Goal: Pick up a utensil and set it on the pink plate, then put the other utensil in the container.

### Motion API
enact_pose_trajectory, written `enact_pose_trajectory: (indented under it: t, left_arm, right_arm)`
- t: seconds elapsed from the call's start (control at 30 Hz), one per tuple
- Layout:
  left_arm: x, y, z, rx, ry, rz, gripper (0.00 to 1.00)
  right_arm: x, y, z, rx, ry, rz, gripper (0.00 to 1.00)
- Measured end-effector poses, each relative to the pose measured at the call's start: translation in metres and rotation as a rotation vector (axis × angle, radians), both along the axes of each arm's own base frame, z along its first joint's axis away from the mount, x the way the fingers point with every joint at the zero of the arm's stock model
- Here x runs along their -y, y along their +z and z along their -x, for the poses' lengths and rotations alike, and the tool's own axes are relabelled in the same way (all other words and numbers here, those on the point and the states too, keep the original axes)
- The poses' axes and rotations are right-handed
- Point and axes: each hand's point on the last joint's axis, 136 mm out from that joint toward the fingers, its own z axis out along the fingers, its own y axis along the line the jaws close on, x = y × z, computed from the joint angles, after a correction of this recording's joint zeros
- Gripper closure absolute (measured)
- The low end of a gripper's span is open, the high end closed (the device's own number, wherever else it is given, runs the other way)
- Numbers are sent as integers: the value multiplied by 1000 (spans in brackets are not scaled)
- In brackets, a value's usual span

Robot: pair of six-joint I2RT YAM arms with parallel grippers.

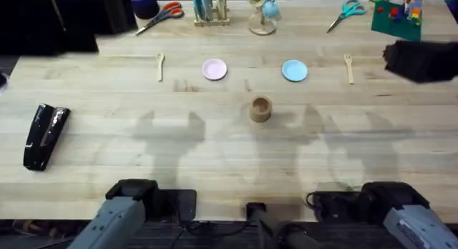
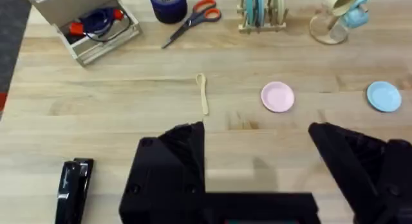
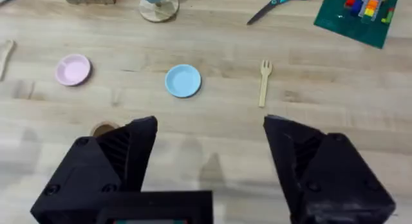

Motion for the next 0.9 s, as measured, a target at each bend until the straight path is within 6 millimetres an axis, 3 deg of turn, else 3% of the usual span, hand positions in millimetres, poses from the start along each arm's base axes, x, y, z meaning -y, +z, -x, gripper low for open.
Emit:
enact_pose_trajectory:
  t: [0.23, 0.5, 0.9]
  left_arm:
    - [0, 4, -30, -143, 0, 0, 20]
    - [0, 3, -48, -231, 2, -2, 19]
    - [-11, 5, -50, -229, 39, -51, 10]
  right_arm:
    - [0, 22, -10, -133, 0, -1, 7]
    - [0, 23, -10, -323, 0, -3, 7]
    - [0, 13, -22, -383, 0, -3, 5]
